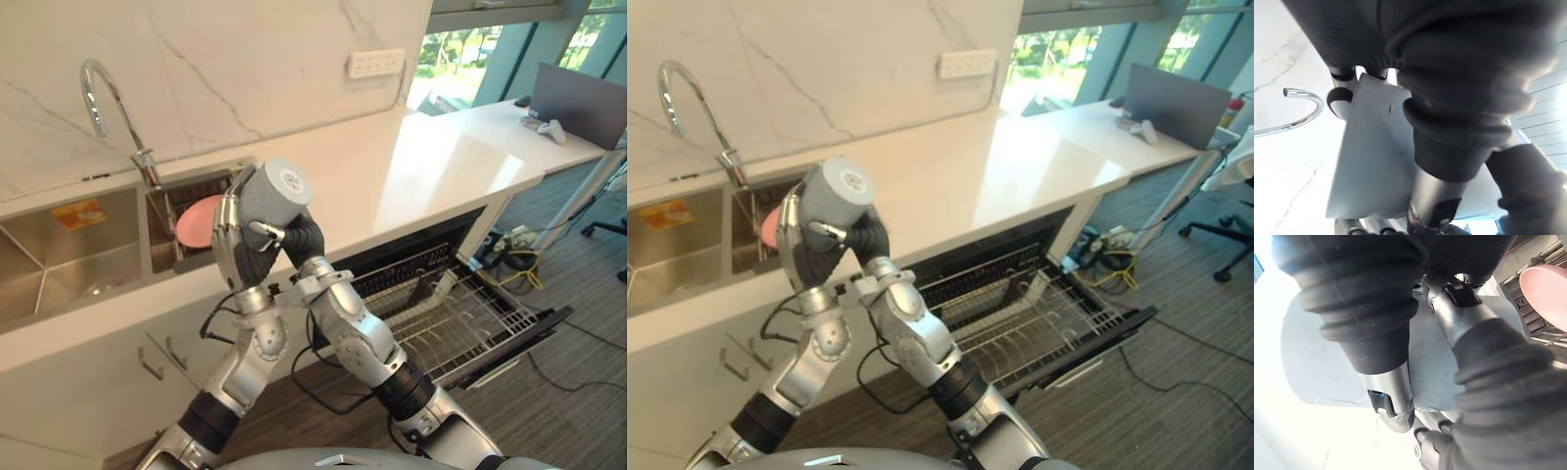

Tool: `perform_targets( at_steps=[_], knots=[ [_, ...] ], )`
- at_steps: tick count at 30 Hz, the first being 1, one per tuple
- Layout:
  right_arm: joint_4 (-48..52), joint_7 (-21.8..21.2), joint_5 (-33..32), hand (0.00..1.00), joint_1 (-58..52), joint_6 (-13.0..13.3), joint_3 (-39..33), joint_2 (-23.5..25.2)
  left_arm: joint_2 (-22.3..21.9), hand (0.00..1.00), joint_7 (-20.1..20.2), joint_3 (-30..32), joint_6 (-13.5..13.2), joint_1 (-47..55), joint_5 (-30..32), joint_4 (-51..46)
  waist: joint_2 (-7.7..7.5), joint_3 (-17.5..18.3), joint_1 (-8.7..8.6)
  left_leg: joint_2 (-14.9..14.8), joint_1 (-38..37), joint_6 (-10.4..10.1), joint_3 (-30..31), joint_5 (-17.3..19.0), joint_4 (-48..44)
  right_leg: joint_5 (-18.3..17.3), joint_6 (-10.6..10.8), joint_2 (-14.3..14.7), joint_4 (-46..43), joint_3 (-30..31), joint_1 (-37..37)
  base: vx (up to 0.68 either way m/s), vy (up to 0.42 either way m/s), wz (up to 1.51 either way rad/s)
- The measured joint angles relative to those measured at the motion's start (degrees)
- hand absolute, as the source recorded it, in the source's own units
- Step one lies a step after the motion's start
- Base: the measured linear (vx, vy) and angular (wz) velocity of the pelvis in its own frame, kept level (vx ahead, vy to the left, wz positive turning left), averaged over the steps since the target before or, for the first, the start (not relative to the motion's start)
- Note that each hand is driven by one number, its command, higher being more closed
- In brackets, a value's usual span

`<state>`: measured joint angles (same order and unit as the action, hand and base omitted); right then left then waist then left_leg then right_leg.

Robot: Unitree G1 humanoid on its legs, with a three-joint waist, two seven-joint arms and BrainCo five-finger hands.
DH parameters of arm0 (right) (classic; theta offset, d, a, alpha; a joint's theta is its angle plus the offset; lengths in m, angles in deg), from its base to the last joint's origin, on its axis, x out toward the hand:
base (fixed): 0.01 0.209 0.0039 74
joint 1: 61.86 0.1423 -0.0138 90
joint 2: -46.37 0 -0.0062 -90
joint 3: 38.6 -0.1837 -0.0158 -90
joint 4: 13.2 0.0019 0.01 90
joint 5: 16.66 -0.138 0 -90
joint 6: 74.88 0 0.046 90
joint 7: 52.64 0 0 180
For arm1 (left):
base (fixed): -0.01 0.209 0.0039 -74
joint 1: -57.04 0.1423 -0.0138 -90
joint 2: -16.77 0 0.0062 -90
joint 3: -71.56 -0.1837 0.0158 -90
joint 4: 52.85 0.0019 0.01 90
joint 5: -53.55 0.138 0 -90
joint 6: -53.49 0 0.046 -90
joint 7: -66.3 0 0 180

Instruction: Walk over to the sink, pick up the cup, carry it to the dishwasher, place the cup inside the dishwasher, then close the dishwasher door

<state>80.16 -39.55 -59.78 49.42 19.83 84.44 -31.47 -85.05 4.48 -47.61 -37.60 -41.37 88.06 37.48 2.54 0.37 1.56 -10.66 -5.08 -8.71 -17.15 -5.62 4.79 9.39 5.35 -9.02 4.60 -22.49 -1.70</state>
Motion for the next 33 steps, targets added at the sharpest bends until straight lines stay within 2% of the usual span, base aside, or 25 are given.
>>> perform_targets(
  at_steps=[4,10,16,17,23,26,29,33],
  knots=[
    [-0.1,-0.9,-4.5,1.0,1.5,0.2,0.6,-1.4,0.2,1.0,-0.1,0.1,-0.4,1.2,0.2,-1.5,0.01,0.0,0.29,0.0,0.1,0.0,0.0,0.0,0.0,0.0,0.0,0.0,0.0,0.0,0.1,0.0,0.0,0.0],
    [-0.2,-3.5,-11.8,1.0,1.6,2.8,0.9,-1.4,0.4,1.0,-0.4,0.3,-2.7,2.0,2.4,-2.3,0.17,0.1,0.92,0.0,0.1,0.0,0.1,0.0,0.0,0.0,0.0,0.0,0.0,0.0,0.1,0.0,0.0,0.0],
    [-2.1,-6.0,-18.7,1.0,1.6,5.5,2.3,-1.3,1.6,1.0,-0.6,0.3,-4.4,3.8,3.2,-2.9,1.07,0.7,1.43,0.0,0.2,0.0,0.2,0.0,0.0,0.0,0.0,0.0,0.0,0.0,0.2,0.0,0.0,0.0],
    [-2.1,-6.8,-20.3,1.0,1.6,5.8,2.4,-1.3,1.9,0.0,-1.0,0.3,-4.6,4.1,3.9,-3.2,1.14,0.8,1.55,0.0,0.2,0.0,0.2,0.0,0.0,0.0,0.0,0.0,0.0,0.0,0.2,0.0,0.0,0.0],
    [-2.1,-7.8,-24.4,1.0,2.2,8.2,3.0,-1.1,1.9,0.0,-2.0,-0.4,-5.5,5.9,4.3,-3.1,1.17,0.8,1.76,0.0,0.4,-0.1,0.2,0.0,0.0,0.0,0.0,0.0,0.0,0.0,0.4,0.0,0.0,0.0],
    [-2.0,-9.0,-25.3,1.0,2.3,10.6,3.7,-0.8,1.9,0.0,-3.6,-0.3,-5.4,5.9,3.8,-2.9,1.2,0.8,1.76,0.0,0.9,-0.1,0.2,0.0,0.0,0.0,0.0,0.0,0.0,0.0,0.8,0.0,0.0,0.0],
    [-2.0,-9.4,-26.9,1.0,2.3,13.8,3.5,0.8,1.5,0.0,-6.6,0.0,-4.4,6.0,2.6,0.2,1.21,0.8,1.68,0.0,0.9,0.0,0.1,-0.1,0.0,0.1,0.0,0.0,0.0,0.1,0.9,0.0,0.0,0.0],
    [-2.0,-11.3,-27.7,1.0,4.6,16.3,2.2,3.3,1.3,0.0,-7.5,1.2,-3.7,6.8,2.1,6.0,1.22,0.8,1.2,0.0,0.6,0.2,-0.1,-0.3,0.0,0.5,0.2,0.1,0.0,0.6,0.9,0.0,0.0,-0.06]
  ],
)
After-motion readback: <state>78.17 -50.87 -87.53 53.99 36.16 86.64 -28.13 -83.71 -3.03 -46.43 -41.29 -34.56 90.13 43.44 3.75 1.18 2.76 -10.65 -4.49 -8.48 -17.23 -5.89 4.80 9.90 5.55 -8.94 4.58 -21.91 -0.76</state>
